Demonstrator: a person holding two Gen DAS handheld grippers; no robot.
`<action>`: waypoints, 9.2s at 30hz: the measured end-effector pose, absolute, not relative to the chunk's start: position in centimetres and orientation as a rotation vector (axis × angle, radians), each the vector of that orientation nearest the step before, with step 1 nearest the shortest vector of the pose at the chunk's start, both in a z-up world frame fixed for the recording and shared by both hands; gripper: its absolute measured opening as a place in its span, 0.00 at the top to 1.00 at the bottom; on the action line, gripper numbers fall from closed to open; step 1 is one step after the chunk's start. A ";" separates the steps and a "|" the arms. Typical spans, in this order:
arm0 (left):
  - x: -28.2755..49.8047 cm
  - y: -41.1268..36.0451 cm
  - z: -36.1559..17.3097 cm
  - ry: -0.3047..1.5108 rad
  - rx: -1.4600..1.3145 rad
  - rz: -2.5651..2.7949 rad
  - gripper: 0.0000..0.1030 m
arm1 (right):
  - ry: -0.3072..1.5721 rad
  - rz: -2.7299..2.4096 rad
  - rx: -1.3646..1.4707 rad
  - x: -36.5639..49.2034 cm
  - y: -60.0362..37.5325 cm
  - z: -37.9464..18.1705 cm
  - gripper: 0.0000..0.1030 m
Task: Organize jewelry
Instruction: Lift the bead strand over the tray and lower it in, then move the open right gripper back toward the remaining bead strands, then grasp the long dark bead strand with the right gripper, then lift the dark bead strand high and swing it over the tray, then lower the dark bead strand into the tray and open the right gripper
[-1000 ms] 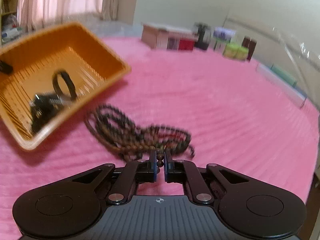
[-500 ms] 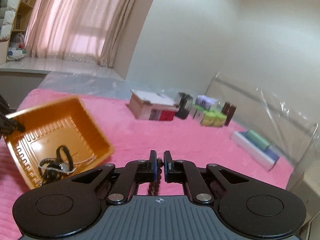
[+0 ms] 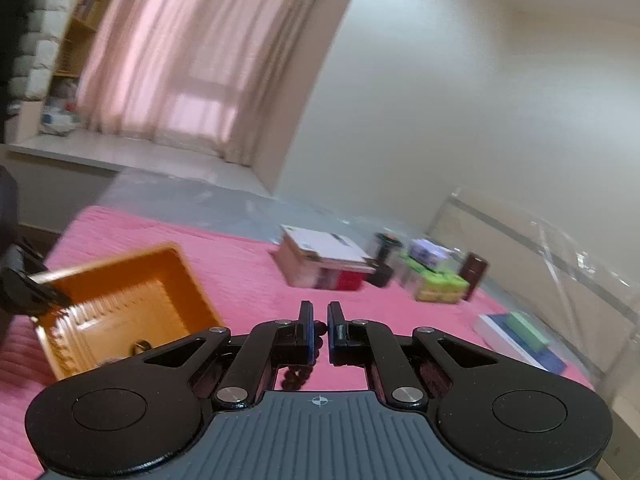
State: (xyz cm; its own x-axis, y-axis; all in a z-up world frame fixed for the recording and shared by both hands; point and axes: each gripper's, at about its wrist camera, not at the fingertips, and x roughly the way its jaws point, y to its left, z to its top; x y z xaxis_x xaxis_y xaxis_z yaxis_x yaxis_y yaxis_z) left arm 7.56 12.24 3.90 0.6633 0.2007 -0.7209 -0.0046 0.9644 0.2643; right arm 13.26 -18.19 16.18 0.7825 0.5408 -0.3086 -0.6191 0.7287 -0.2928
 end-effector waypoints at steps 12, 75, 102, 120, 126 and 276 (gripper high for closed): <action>7.6 12.2 3.9 0.836 0.243 0.114 0.96 | 0.201 0.887 -0.343 13.9 -10.4 17.5 0.94; 7.6 12.5 3.8 0.834 0.237 0.122 0.96 | 0.708 0.444 0.063 16.4 -23.8 1.1 0.49; 7.8 12.3 3.8 0.843 0.250 0.127 0.96 | 0.796 0.412 0.111 22.1 -21.7 -2.0 0.90; 7.8 12.3 3.8 0.843 0.249 0.126 0.96 | 0.480 0.435 -0.180 16.7 -22.4 9.3 0.93; 7.7 12.3 3.8 0.842 0.250 0.125 0.96 | 0.360 0.459 -0.280 15.5 -22.3 13.8 0.93; 7.9 13.3 3.3 0.844 0.211 0.109 0.96 | 0.005 1.165 -1.260 19.9 1.8 5.6 0.93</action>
State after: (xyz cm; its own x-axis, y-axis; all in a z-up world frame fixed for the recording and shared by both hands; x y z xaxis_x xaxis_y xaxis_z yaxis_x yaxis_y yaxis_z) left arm 7.92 13.32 3.28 0.6605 0.1788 -0.7292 -0.0115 0.9735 0.2282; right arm 19.86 1.76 5.57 0.4727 0.6693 -0.5733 -0.6741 -0.1443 -0.7244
